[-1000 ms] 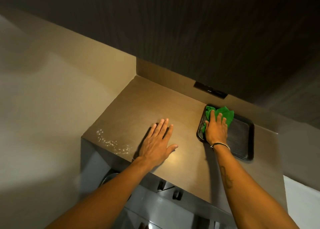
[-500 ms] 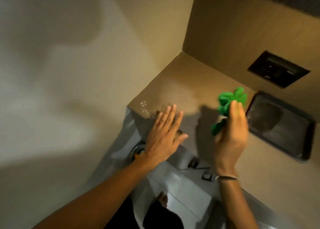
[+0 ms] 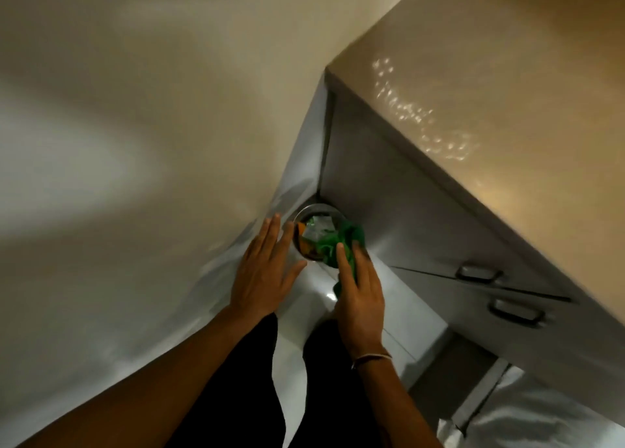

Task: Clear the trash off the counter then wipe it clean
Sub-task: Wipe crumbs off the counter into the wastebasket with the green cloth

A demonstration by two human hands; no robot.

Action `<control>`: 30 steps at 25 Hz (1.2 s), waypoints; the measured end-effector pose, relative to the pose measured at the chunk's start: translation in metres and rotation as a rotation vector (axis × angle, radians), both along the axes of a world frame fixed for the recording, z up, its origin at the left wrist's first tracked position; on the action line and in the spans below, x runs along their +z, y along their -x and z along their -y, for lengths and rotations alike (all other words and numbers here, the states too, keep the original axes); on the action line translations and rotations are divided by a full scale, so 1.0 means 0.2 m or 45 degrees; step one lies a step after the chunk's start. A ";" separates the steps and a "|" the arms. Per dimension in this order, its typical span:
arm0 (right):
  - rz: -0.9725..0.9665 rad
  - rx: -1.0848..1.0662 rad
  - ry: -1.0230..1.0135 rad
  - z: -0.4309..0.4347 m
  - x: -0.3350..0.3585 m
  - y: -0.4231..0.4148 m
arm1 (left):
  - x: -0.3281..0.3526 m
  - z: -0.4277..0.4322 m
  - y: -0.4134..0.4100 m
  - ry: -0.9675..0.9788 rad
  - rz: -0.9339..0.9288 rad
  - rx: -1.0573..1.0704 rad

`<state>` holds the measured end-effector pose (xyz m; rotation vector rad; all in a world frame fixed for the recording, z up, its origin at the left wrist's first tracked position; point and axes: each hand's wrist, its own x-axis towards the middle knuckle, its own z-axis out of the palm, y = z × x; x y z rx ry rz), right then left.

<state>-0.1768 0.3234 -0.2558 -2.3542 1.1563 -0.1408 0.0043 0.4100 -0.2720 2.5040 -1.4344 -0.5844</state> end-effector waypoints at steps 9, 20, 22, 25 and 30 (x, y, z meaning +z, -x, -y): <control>-0.113 -0.009 0.090 0.23 -1.43 0.00 | -1.50 0.19 -0.01 -0.179 -0.773 0.691; -0.164 0.004 0.004 0.23 -1.20 0.03 | -1.35 0.29 -0.02 -0.050 -1.129 1.210; -0.164 -0.002 -0.057 0.19 -0.83 0.03 | -1.01 0.22 0.01 0.000 -1.262 1.298; -0.097 -0.064 -0.075 0.15 -0.28 0.02 | -0.49 0.15 0.04 -0.002 -1.362 1.372; 0.155 -0.090 0.081 0.11 0.53 -0.04 | 0.26 0.16 0.04 0.098 -1.459 1.471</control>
